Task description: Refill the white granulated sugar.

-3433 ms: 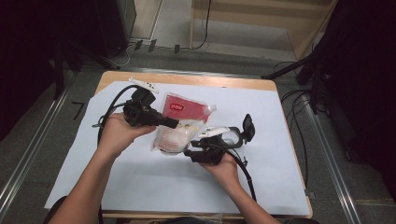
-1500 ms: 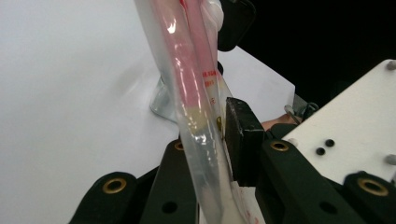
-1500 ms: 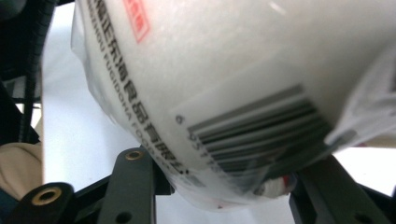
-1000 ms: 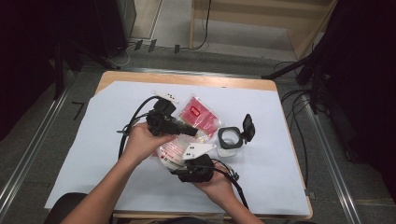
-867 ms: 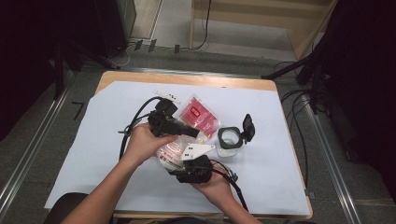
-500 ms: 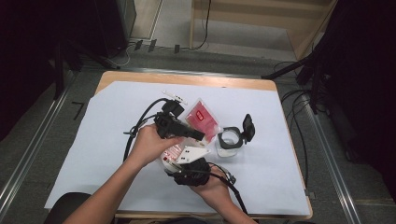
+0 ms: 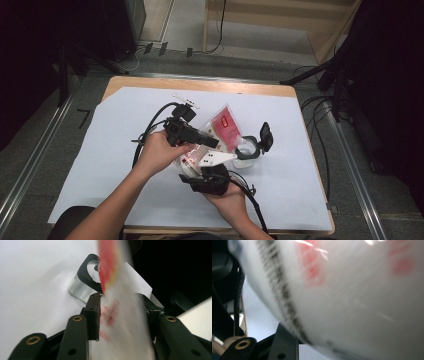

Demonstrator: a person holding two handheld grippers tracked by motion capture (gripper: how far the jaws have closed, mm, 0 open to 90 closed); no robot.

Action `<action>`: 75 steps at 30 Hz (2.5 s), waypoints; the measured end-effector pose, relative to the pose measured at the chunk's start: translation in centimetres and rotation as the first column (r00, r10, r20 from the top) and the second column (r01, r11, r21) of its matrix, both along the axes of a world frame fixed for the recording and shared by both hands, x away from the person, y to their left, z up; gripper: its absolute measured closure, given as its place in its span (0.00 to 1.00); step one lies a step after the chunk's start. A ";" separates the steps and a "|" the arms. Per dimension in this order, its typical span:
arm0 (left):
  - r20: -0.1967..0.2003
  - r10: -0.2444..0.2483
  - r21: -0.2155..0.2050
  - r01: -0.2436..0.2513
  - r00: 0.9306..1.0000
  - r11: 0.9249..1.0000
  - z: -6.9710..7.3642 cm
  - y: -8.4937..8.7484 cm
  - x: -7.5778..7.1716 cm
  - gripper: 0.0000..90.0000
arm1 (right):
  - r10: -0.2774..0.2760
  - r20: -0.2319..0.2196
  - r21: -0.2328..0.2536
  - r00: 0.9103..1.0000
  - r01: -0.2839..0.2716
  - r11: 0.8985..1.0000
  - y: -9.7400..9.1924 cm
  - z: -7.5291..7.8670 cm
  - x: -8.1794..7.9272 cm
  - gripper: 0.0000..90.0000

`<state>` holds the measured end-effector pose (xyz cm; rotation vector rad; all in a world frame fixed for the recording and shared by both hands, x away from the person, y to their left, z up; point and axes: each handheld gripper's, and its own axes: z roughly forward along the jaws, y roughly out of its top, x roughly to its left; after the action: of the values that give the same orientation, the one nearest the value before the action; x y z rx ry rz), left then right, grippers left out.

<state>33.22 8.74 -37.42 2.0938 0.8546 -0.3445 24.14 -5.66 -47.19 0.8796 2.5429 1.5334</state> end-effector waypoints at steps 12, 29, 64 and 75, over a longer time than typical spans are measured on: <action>0.050 0.021 0.063 -0.024 0.999 0.998 1.7 -1.5 0.1 0.85 | 0.004 0.086 -0.055 0.996 0.001 0.999 0.3 1.3 0.0 0.65; 0.038 -0.009 0.047 0.007 0.999 0.999 1.7 -2.3 0.1 0.75 | -0.009 0.007 0.000 1.000 0.009 1.000 -0.2 2.0 0.2 0.67; -0.026 0.034 0.091 -0.032 0.999 0.995 2.3 -3.0 1.3 0.84 | -0.002 0.021 -0.037 1.000 0.002 0.999 0.1 2.7 0.7 0.69; 0.045 -0.015 0.048 0.013 0.999 0.999 2.6 -2.8 0.9 0.77 | -0.045 0.021 0.005 0.999 0.044 0.999 -0.1 2.9 0.6 0.72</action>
<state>34.09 5.89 -34.84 2.1439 0.8291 -0.2854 24.78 -5.80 -44.33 0.9088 2.4885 1.5288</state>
